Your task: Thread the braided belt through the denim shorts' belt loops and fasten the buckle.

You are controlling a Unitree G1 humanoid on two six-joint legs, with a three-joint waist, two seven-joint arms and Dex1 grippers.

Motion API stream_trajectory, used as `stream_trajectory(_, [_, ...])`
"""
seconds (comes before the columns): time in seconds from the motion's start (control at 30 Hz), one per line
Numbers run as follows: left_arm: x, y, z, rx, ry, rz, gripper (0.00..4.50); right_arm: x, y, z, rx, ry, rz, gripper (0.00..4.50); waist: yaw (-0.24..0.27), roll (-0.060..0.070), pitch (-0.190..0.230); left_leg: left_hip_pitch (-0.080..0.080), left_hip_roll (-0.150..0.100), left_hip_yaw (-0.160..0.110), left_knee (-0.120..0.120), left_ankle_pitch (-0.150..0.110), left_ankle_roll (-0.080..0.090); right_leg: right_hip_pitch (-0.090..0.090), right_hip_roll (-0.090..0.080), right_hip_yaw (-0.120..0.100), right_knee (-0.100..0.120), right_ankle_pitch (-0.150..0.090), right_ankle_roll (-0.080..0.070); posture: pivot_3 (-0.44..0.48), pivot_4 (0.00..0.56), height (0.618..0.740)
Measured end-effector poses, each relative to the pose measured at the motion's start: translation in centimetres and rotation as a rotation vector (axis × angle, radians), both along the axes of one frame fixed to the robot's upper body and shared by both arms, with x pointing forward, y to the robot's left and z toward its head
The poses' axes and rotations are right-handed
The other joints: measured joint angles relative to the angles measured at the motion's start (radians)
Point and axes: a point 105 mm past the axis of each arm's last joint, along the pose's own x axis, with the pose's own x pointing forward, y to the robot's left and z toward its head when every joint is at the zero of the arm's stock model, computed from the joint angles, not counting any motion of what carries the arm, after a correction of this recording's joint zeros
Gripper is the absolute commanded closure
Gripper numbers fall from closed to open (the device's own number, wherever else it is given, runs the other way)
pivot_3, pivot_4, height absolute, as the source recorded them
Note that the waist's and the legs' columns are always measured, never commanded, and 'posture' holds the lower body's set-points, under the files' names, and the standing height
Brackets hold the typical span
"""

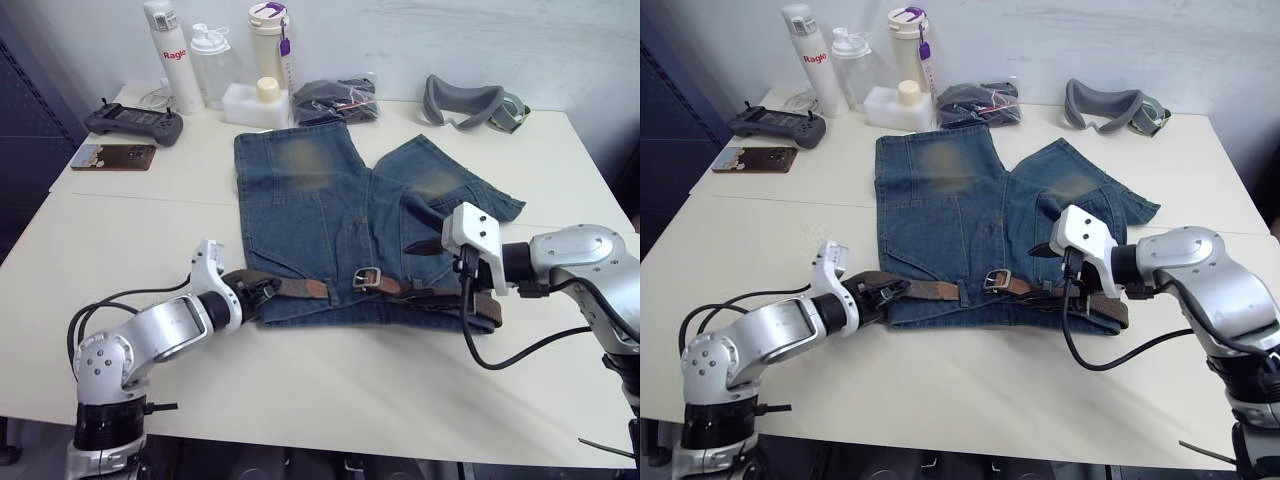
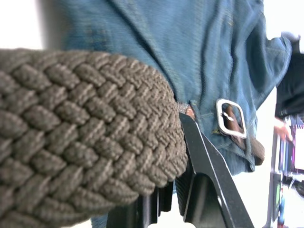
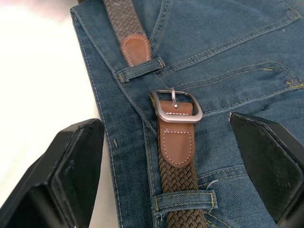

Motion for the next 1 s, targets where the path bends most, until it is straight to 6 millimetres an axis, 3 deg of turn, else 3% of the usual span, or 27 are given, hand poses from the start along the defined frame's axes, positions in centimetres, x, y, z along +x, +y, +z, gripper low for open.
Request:
stream_trajectory(0.13, [0.3,-0.5,-0.5,-0.011,0.03,-0.007,4.5,0.0,0.0,-0.1,0.0,0.0,-0.007,0.06,0.0,0.0,0.0,0.0,0.0,0.0,0.0,0.0,0.0,0.0,0.0,0.0,0.0,0.0,0.0,0.0,0.15,0.738])
stream_trajectory(0.43, [0.6,-4.3,-1.6,-0.202,0.228,0.129,4.5,-0.4,0.0,-0.2,-0.006,-0.009,-0.004,0.06,0.005,0.0,0.0,-0.001,-0.001,0.0,0.002,-0.001,0.001,0.001,0.0,0.0,-0.001,0.001,0.002,0.0,0.15,0.738])
stream_trajectory(0.6, [0.2,-6.1,-2.1,-0.231,0.277,0.085,4.5,-0.5,-0.1,0.2,-0.014,-0.038,-0.005,0.06,0.005,0.0,0.0,0.0,-0.001,0.0,0.003,0.0,0.001,0.002,0.0,0.0,0.0,0.001,0.003,0.0,0.15,0.738])
stream_trajectory(0.77, [0.2,-5.6,-2.9,-0.185,0.266,0.036,4.5,-0.2,1.4,-1.6,-0.101,-0.23,0.048,0.06,0.003,0.0,0.0,0.0,-0.001,0.0,0.002,0.001,-0.001,0.001,0.001,0.0,0.0,0.001,0.003,0.0,0.15,0.738])
stream_trajectory(1.0, [0.4,-4.7,-3.2,-0.147,0.221,-0.084,4.5,0.9,2.7,-4.2,-0.281,-0.686,0.161,0.06,0.002,0.0,0.0,0.002,-0.001,0.0,0.002,0.002,-0.003,0.003,0.002,0.001,0.001,0.001,0.003,0.0,0.15,0.738])
